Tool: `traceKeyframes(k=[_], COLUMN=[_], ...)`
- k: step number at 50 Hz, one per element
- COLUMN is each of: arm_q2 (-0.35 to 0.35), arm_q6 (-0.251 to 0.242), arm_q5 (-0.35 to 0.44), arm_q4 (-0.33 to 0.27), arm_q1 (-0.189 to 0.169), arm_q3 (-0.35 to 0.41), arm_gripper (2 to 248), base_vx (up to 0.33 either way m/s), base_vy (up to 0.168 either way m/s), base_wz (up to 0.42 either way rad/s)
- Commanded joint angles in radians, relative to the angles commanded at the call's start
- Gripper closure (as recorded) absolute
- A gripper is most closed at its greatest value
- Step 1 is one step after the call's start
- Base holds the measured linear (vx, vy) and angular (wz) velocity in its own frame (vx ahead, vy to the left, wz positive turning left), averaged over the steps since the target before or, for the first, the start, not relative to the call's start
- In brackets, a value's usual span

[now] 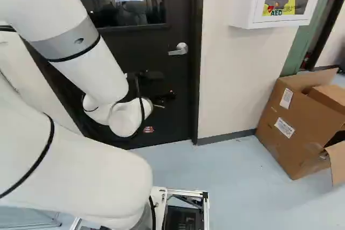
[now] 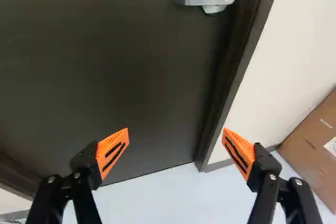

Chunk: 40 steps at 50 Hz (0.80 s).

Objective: Open the door and move inside

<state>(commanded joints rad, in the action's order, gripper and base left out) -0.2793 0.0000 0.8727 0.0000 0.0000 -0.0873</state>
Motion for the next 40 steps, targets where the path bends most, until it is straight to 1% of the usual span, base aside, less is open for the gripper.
traceKeyframes(k=[5,22,40], arm_q2=[0.000,0.012,0.018], arm_q6=[0.000,0.000,0.000], arm_q5=[0.000,0.000,0.000], arm_q4=[0.000,0.000,0.000], arm_q1=[0.000,0.000,0.000], arm_q3=[0.000,-0.010,-0.050], arm_gripper=[3,3,3], base_vx=[0.078,0.011,0.000], base_vy=[-0.019,-0.002,0.000], base_wz=[-0.151,-0.006,0.000])
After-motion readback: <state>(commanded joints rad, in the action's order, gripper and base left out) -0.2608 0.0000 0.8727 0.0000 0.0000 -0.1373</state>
